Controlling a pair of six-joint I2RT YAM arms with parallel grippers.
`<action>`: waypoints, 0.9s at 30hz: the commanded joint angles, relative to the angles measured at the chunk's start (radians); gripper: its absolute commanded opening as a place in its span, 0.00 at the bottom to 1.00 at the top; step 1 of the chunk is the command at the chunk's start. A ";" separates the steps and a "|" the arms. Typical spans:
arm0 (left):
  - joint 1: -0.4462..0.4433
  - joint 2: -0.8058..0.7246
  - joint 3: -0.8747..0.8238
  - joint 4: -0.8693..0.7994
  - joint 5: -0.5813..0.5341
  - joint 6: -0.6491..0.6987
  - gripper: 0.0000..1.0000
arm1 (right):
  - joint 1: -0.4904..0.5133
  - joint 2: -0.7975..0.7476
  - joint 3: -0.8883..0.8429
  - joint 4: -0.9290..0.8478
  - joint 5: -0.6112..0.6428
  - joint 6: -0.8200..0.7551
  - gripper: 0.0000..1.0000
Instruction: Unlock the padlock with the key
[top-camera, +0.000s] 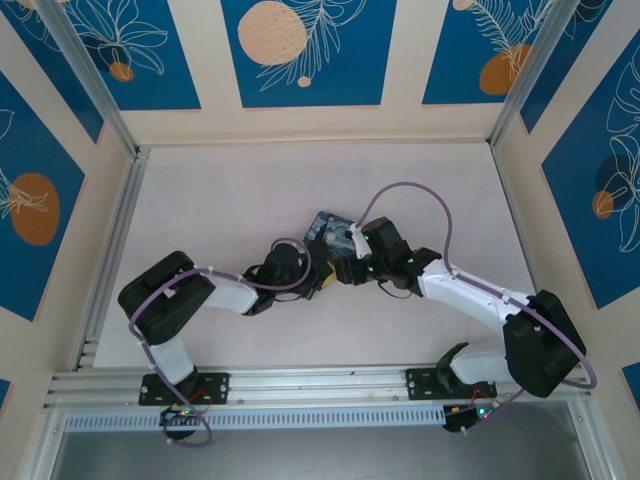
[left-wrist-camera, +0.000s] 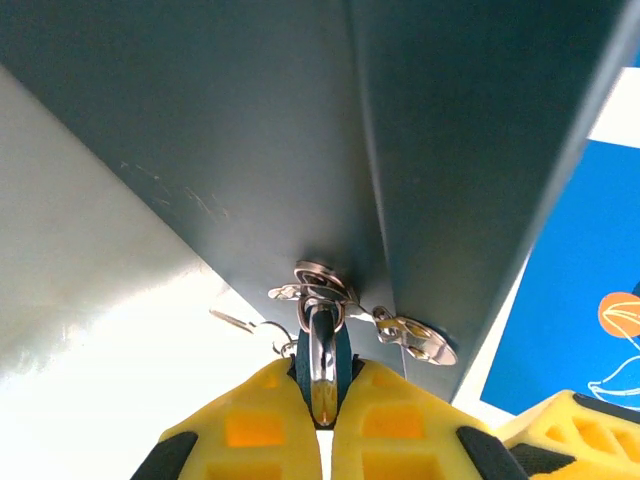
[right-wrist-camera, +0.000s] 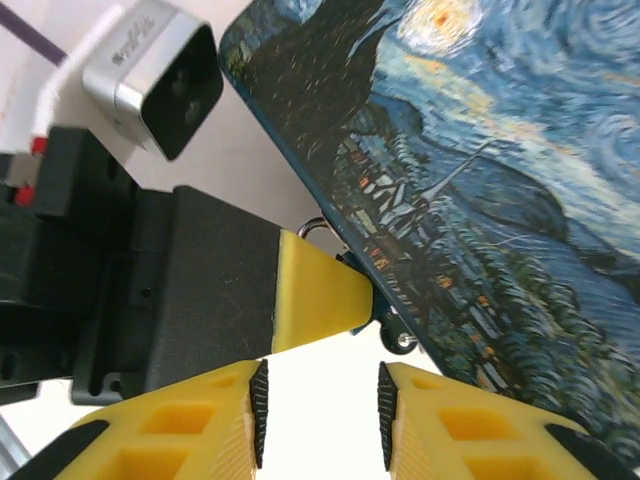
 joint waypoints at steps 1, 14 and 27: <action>0.017 -0.037 0.035 -0.037 0.058 0.014 0.00 | 0.031 0.031 0.037 -0.053 0.081 -0.058 0.33; 0.031 -0.066 0.059 -0.067 0.089 0.016 0.00 | 0.106 0.130 0.083 -0.074 0.286 -0.079 0.29; 0.039 -0.082 0.063 -0.064 0.105 0.001 0.00 | 0.187 0.131 -0.002 0.043 0.537 -0.074 0.28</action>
